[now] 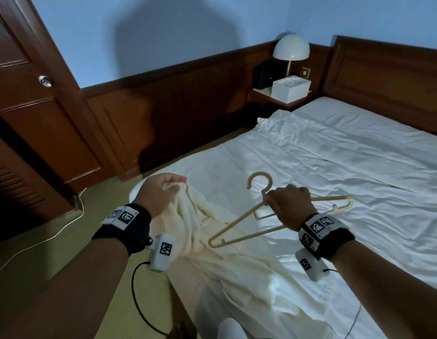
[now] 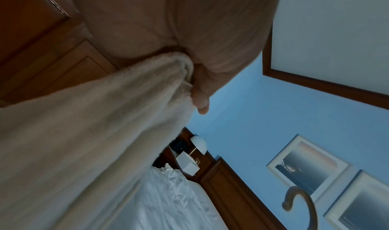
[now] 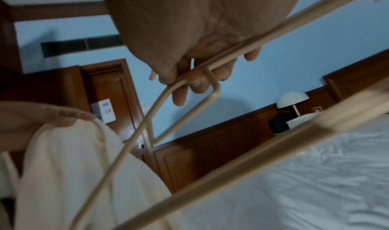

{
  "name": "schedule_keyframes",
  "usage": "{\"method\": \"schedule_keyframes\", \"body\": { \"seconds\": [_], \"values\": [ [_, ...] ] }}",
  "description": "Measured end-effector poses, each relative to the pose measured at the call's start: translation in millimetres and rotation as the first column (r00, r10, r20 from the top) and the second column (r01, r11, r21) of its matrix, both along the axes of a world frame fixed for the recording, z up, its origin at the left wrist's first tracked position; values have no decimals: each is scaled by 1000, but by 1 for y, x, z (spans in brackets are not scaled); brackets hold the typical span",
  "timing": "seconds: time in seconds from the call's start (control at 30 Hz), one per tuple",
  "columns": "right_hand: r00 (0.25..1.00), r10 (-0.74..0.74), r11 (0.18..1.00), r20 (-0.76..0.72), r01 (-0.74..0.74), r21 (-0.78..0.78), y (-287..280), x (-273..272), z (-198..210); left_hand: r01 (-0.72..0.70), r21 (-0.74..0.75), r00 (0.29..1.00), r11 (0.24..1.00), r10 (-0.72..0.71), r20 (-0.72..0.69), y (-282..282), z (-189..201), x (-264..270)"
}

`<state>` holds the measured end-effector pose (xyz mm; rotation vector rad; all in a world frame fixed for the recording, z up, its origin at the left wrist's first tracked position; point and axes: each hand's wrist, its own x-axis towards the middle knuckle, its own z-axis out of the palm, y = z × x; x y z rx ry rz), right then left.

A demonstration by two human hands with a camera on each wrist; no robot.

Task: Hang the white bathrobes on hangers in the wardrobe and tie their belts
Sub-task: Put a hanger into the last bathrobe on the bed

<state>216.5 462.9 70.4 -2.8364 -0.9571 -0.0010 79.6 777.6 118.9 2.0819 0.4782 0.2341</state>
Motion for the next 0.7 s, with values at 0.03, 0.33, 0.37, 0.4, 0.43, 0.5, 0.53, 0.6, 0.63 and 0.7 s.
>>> {"method": "schedule_keyframes", "body": {
  "seconds": [0.03, 0.33, 0.37, 0.4, 0.43, 0.5, 0.53, 0.6, 0.63, 0.7],
  "values": [
    [1000, 24, 1000, -13, -24, 1, 7, -6, -5, -4, 9, 1000, 1000, 4, 9, 1, -3, -1],
    [975, 130, 990, -179, -119, 71, 106, -57, -35, -52, 85, 997, 995, 56, -44, 0, -16, -13],
    [973, 138, 989, -185, -127, 71, 116, -60, -38, -33, 135, 995, 990, 45, -91, 3, -17, -14],
    [970, 145, 989, -193, -134, 70, 125, -63, -40, -9, 195, 991, 981, 35, -130, 8, -18, -14],
    [968, 149, 988, -204, -138, 71, 133, -66, -43, 13, 262, 987, 965, 29, -156, 15, -21, -15],
    [961, 154, 987, -228, -141, 75, 148, -71, -46, 53, 401, 974, 914, 41, -223, 34, -29, -13],
    [959, 156, 987, -237, -143, 73, 155, -73, -49, 93, 472, 963, 876, 42, -267, 46, -35, -11],
    [953, 160, 987, -257, -149, 63, 167, -77, -55, 230, 589, 933, 774, -2, -360, 68, -48, -7],
    [949, 161, 987, -270, -150, 61, 174, -78, -58, 305, 621, 913, 722, -37, -405, 79, -54, -4],
    [943, 167, 986, -286, -154, 69, 188, -78, -61, 374, 659, 895, 653, -67, -441, 96, -58, 2]
  ]
}}
